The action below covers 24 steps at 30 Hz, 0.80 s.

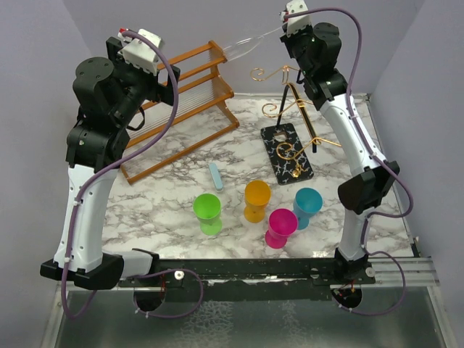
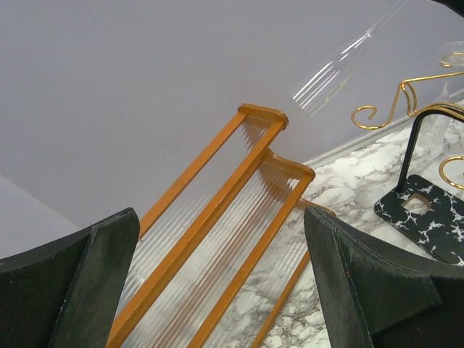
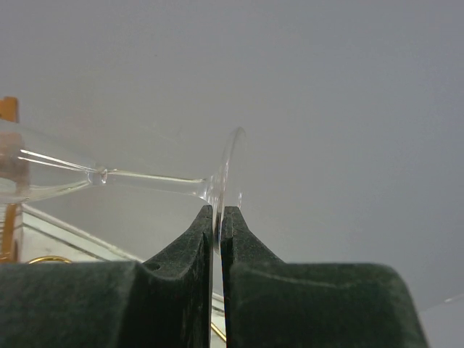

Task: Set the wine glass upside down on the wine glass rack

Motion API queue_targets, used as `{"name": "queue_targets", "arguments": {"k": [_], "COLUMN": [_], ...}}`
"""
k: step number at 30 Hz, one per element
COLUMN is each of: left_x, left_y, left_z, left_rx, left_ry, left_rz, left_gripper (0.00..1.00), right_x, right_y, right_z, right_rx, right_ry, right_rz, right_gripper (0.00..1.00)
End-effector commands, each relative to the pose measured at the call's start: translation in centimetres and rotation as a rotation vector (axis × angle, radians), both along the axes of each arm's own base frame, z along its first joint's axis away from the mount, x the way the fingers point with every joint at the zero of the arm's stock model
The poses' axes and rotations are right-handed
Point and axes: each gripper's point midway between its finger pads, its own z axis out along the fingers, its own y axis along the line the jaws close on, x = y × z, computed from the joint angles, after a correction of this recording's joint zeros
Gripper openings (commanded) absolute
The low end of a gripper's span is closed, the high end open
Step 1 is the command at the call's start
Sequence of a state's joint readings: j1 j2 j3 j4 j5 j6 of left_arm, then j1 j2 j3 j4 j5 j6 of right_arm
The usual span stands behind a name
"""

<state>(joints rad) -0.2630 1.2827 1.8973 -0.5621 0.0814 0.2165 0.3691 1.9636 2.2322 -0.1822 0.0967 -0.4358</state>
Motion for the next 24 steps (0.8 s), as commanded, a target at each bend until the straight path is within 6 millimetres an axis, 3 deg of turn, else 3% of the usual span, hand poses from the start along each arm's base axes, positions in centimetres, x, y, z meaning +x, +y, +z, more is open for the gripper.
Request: {"name": "queue_targets", "arguments": {"k": [1,11,24], "left_x": [0.5,0.8,0.7], "left_y": [-0.1,-0.6,-0.9], "left_z": [0.1,-0.5,-0.9], "left_rx": [0.002,0.0,0.0], "left_ry": [-0.01,0.008,0.018], "left_rz": [-0.005,-0.021,-0.041], "left_gripper": [0.99,0.99,0.99], "right_x": [0.3,1.8,2.4], "right_y": [-2.4,-3.7,-2.2], "right_z": [3.0,1.4,-1.4], "right_rx": [-0.019,-0.159,-0.417], "right_ry": [-0.108,-0.127,-0.127], "right_rz": [-0.156,-0.261,-0.202], "right_gripper": [0.02,0.02,0.02]}}
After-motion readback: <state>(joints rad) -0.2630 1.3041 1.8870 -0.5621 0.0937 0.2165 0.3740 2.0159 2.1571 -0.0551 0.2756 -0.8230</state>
